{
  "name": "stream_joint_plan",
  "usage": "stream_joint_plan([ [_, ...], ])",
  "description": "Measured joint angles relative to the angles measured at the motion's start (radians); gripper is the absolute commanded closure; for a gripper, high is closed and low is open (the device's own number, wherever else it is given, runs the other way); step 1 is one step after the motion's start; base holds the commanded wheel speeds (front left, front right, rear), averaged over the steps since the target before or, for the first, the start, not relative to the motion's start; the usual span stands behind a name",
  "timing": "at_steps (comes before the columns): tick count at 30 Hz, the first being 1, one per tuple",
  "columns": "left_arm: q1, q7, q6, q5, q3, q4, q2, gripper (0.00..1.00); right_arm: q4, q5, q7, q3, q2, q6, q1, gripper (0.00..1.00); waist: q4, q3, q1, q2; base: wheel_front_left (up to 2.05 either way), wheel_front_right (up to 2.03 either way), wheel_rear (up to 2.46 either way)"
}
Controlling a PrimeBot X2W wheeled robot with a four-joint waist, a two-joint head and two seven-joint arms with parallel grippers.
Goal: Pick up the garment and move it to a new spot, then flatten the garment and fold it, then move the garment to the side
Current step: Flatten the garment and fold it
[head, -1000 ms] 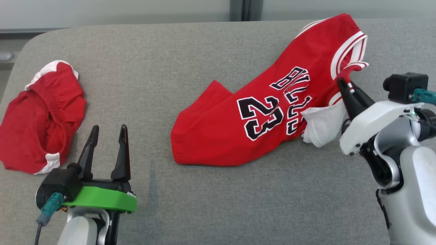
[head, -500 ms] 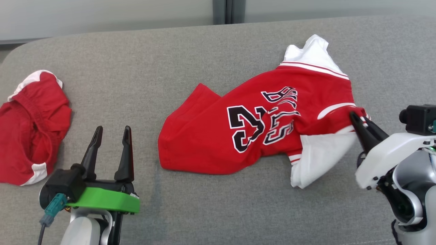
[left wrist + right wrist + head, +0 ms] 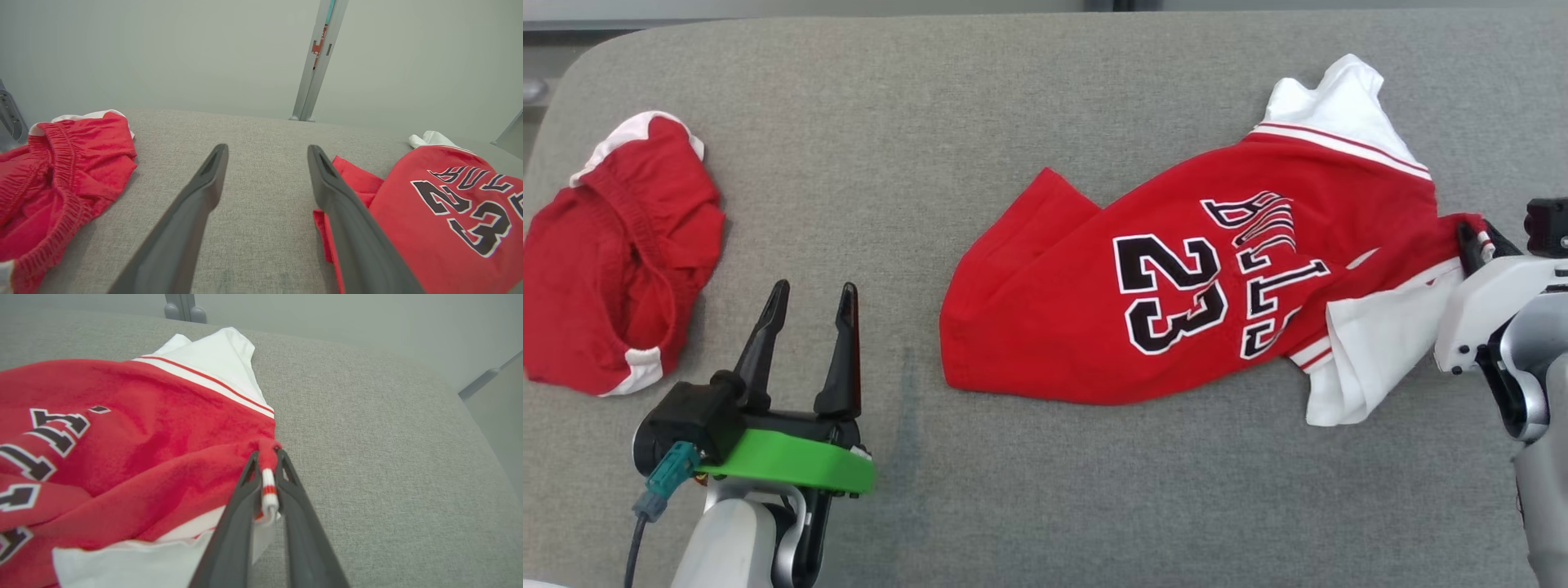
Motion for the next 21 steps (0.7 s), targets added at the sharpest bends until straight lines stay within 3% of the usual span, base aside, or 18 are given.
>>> stream_joint_plan([
  [4, -0.001, 0.000, 0.000, -0.001, -0.004, 0.006, -0.002, 0.00, 0.086, -0.014, -0.055, -0.015, 0.021, 0.000, -0.039, 0.00, 0.028, 0.004, 0.0000, 0.0000, 0.00, 0.00, 0.00],
  [8, 0.005, 0.000, 0.000, -0.001, 0.005, 0.013, -0.002, 0.00, 0.096, -0.044, -0.102, -0.054, 0.029, 0.000, -0.050, 0.00, 0.036, -0.014, 0.0000, 0.0000, 0.00, 0.00, 0.00],
  [15, 0.034, 0.000, 0.000, 0.000, 0.035, 0.017, 0.001, 0.00, -0.029, -0.049, -0.229, -0.040, 0.057, 0.000, -0.039, 0.00, 0.018, -0.070, 0.0000, 0.0000, 0.00, 0.00, 0.00],
  [21, 0.049, 0.000, 0.000, 0.005, 0.053, 0.017, -0.002, 0.00, -0.147, -0.008, -0.306, 0.020, 0.086, 0.000, 0.073, 0.00, -0.011, -0.117, 0.0000, 0.0000, 0.00, 0.00, 0.00],
])
